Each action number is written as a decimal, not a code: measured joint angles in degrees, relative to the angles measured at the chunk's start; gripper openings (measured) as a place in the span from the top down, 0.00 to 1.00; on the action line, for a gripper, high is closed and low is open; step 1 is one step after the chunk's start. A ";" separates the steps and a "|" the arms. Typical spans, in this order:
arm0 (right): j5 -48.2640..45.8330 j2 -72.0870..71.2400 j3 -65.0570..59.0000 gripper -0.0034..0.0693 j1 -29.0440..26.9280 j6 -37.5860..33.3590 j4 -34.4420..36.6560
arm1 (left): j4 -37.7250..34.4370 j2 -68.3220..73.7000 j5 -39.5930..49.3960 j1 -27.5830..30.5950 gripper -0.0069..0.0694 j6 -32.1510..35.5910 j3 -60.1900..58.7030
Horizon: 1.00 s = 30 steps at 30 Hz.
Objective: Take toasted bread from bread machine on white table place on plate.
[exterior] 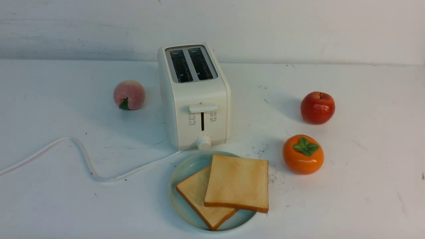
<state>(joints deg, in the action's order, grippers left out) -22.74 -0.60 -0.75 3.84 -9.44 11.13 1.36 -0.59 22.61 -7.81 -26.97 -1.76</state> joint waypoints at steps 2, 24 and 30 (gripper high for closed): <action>0.00 0.00 0.00 0.69 0.00 0.00 0.00 | 0.00 0.00 0.00 0.00 0.81 0.00 0.00; 0.00 0.00 0.00 0.66 0.00 0.00 0.00 | 0.00 0.00 0.00 0.00 0.78 0.00 0.00; 0.00 0.00 0.00 0.65 0.00 0.00 0.00 | 0.00 0.00 0.00 0.00 0.77 0.00 0.00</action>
<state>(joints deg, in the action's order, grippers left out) -22.74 -0.60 -0.75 3.84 -9.44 11.13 1.36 -0.59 22.61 -7.81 -26.97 -1.76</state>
